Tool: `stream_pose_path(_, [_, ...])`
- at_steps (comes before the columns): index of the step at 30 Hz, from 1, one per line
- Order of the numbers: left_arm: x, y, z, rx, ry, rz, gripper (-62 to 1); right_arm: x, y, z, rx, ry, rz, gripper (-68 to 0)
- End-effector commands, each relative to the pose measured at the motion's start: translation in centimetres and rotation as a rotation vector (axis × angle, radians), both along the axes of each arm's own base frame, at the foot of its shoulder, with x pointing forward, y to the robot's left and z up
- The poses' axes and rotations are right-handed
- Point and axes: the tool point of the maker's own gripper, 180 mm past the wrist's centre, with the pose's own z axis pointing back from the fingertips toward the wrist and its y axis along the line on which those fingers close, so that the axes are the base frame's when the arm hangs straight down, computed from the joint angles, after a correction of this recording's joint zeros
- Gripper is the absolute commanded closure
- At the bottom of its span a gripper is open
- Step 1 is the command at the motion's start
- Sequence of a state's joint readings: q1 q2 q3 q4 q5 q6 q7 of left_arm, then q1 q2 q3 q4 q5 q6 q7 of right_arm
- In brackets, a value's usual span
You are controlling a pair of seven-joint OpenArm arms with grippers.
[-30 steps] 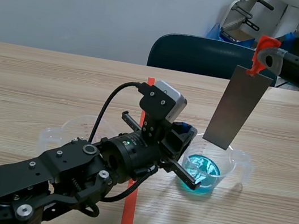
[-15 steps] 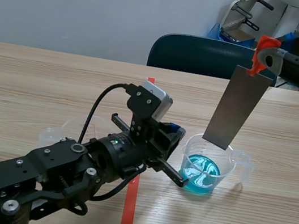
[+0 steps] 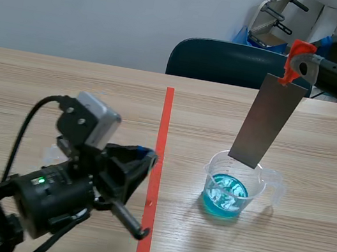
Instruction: Do the redox reaction experiment
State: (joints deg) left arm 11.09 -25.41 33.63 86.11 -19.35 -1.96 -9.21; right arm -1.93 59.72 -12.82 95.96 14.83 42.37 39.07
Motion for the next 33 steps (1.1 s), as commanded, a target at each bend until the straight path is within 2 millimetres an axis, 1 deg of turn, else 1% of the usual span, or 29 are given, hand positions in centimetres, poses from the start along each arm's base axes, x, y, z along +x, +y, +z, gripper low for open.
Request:
stream_pose_path(1, [-1.5, 0.8, 0.2, -0.001, 0.012, 0.000, -2.9, 0.0, 0.0, 1.3, 0.010, -0.026, 0.013, -0.8])
stream_pose_path(8, [-5.9, 5.9, 0.8, 0.080, 0.084, 0.089, -2.9, 0.0, 0.0, 1.3, 0.010, -0.026, 0.013, -0.8])
stream_pose_path(13, [-8.0, 9.4, 1.7, 0.134, 0.117, 0.177, -2.9, 0.0, 0.0, 1.3, 0.010, -0.026, 0.013, -0.8])
stream_pose_path(16, [-9.0, 10.8, 2.5, 0.163, 0.129, 0.205, -2.9, 0.0, 0.0, 1.3, 0.010, -0.026, 0.013, -0.8])
stream_pose_path(19, [-9.6, 11.7, 3.6, 0.180, 0.122, 0.221, -2.9, 0.0, 0.0, 1.3, 0.010, -0.026, 0.013, -0.8])
stream_pose_path(23, [-10.0, 12.3, 5.1, 0.198, 0.109, 0.228, -2.9, 0.0, 0.0, 1.3, 0.010, -0.026, 0.013, -0.8])
stream_pose_path(30, [-9.4, 12.2, 7.9, 0.192, 0.056, 0.236, -3.0, 0.0, 0.0, 1.3, 0.010, -0.026, 0.013, -0.8])
stream_pose_path(33, [-8.9, 12.6, 8.7, 0.199, 0.032, 0.266, -3.0, 0.0, 0.0, 1.3, 0.009, -0.026, 0.013, -0.8])
